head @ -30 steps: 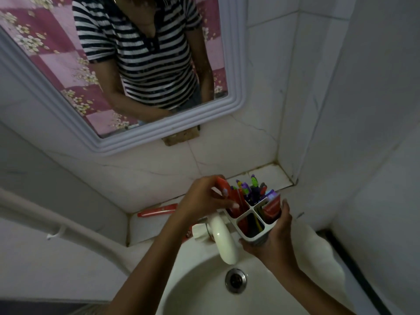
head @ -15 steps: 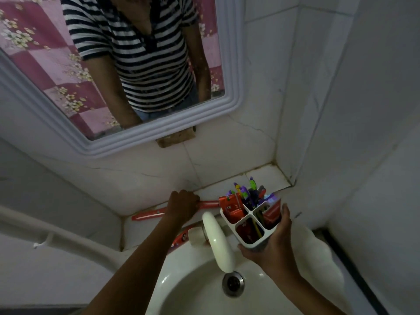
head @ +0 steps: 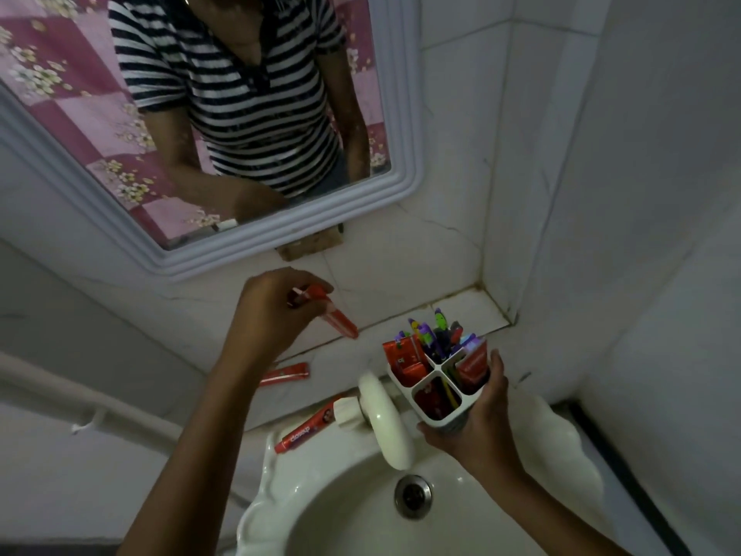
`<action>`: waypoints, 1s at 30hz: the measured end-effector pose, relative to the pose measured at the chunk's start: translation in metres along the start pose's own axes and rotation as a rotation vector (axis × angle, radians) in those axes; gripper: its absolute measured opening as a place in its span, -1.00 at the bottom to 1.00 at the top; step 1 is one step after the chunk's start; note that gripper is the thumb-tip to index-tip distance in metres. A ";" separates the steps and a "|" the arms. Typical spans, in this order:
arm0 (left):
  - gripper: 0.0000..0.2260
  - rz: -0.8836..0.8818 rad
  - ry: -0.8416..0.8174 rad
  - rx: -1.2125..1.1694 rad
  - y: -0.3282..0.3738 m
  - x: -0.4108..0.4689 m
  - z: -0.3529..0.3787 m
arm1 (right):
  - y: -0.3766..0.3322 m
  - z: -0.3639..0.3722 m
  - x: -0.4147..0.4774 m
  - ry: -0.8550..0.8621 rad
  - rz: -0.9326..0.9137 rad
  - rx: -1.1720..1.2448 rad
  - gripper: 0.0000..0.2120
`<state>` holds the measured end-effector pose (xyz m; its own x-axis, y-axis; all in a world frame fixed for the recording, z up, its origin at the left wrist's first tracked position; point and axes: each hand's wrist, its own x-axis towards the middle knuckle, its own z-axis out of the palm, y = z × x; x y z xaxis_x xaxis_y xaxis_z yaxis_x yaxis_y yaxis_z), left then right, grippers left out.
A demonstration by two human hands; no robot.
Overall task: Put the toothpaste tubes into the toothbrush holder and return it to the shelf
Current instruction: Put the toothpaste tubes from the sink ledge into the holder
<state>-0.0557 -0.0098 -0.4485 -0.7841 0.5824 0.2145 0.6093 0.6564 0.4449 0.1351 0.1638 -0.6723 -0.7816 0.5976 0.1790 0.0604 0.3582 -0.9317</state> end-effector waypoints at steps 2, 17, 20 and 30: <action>-0.80 0.035 -0.027 -0.019 0.018 -0.004 -0.005 | -0.003 -0.001 0.000 -0.006 -0.012 -0.006 0.44; -0.83 0.065 -0.511 0.400 0.050 0.007 0.108 | -0.002 -0.001 0.003 -0.010 -0.012 -0.031 0.43; -0.80 0.045 -0.491 0.253 0.037 0.016 0.095 | 0.000 -0.002 0.003 -0.016 -0.009 -0.035 0.43; -0.68 -0.353 -0.634 0.429 -0.105 -0.080 0.113 | 0.011 0.002 0.003 -0.025 0.013 0.003 0.47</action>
<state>-0.0437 -0.0705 -0.6106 -0.8003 0.3837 -0.4607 0.4332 0.9013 -0.0019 0.1325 0.1680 -0.6823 -0.7959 0.5841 0.1593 0.0685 0.3482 -0.9349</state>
